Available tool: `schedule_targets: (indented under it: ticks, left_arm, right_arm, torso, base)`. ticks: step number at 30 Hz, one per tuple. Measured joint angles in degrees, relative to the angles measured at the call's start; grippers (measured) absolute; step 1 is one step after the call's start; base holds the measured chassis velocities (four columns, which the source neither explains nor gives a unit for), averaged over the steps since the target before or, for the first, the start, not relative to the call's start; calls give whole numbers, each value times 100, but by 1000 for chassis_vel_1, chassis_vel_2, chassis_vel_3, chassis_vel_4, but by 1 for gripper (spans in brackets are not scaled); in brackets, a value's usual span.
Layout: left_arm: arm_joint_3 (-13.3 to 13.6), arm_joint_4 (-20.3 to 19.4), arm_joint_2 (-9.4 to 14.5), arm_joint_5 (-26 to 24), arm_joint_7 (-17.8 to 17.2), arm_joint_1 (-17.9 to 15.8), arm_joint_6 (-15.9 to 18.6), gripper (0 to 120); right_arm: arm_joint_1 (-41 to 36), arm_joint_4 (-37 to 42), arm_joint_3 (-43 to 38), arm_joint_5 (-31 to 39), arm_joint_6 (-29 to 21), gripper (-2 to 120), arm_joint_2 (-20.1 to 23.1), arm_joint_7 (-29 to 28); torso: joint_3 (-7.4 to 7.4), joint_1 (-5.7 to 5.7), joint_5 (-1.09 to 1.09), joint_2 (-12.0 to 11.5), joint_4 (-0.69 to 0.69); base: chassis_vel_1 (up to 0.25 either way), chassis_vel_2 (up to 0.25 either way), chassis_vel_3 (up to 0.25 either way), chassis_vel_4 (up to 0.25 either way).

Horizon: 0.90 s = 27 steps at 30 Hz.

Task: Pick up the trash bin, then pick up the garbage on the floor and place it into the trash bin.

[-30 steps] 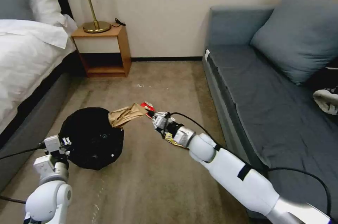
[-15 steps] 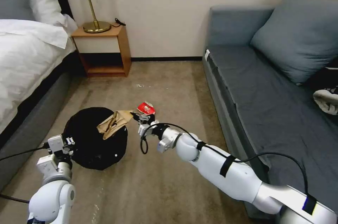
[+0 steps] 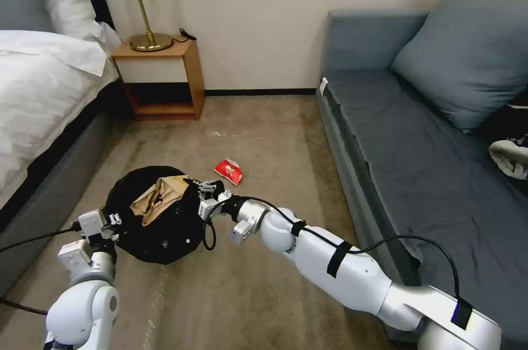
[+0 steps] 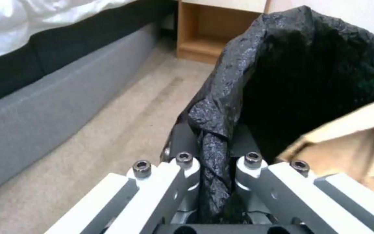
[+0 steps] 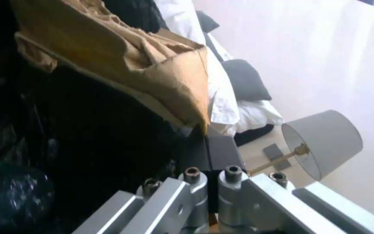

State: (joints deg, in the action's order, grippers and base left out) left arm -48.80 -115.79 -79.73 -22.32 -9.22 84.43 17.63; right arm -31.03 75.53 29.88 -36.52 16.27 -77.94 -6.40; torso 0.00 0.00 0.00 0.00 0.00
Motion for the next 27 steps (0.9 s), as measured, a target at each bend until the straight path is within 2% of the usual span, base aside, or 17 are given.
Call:
schedule_targets:
  ticks: [4, 7, 12, 15, 16, 19, 21, 23, 24, 26, 27]
  left_arm:
    - [-4, -25, -5, -5, 1, 16, 14, 5]
    - [-14, -44, -22, -2, 7, 31, 15, 5]
    - [-22, -50, -46, 6, 9, 52, 15, 5]
    - [-36, -75, -66, 13, 10, 86, 11, 5]
    - [-36, -75, -66, 13, 10, 86, 11, 5]
    - [-81, -92, -58, 14, 12, 91, 6, 5]
    - [-104, -95, -39, 14, 12, 91, 0, 5]
    - [-136, -91, -1, 75, 12, 92, -39, 5]
    - [-136, -91, -1, 75, 12, 92, -39, 5]
    - [-165, 57, 55, 383, 16, 66, -259, 5]
    - [-165, 57, 55, 383, 16, 66, -259, 5]
  right_arm:
    - [-4, -20, 33, 54, 68, 8, -47, -2]
    - [-9, -17, 84, 202, 125, 25, -72, -4]
    - [-10, 13, 141, 444, 135, 36, -70, 18]
    - [-30, 99, 227, 861, 73, 53, -45, 61]
    - [-30, 99, 227, 861, 73, 53, -45, 61]
    - [-65, 260, 241, 1387, -126, 69, 38, 89]
    - [-93, 338, 212, 1652, -215, 72, 94, 89]
    - [-191, 499, 50, 2176, -327, 82, 225, 87]
    - [-191, 499, 50, 2176, -327, 82, 225, 87]
    - [-472, 699, -594, 2411, -276, 93, 392, 216]
    - [-472, 699, -594, 2411, -276, 93, 392, 216]
  torso:
    - [0, 0, 0, 0, 0]
    - [0, 0, 0, 0, 0]
    - [0, 0, 0, 0, 0]
    - [0, 0, 0, 0, 0]
    - [0, 0, 0, 0, 0]
    - [0, 0, 0, 0, 1]
    - [0, 0, 0, 0, 1]
    - [0, 0, 0, 0, 1]
    - [0, 0, 0, 0, 1]
    - [-1, 0, 1, 0, 1]
    - [-1, 0, 1, 0, 1]
  base:
    - [0, 0, 0, 0]
    - [0, 0, 0, 0]
    - [0, 0, 0, 0]
    - [0, 0, 0, 0]
    - [0, 0, 0, 0]
    - [0, 0, 0, 0]
    - [0, 0, 0, 0]
    - [0, 0, 0, 0]
    - [0, 0, 0, 0]
    - [0, 0, 0, 0]
    - [0, 0, 0, 0]
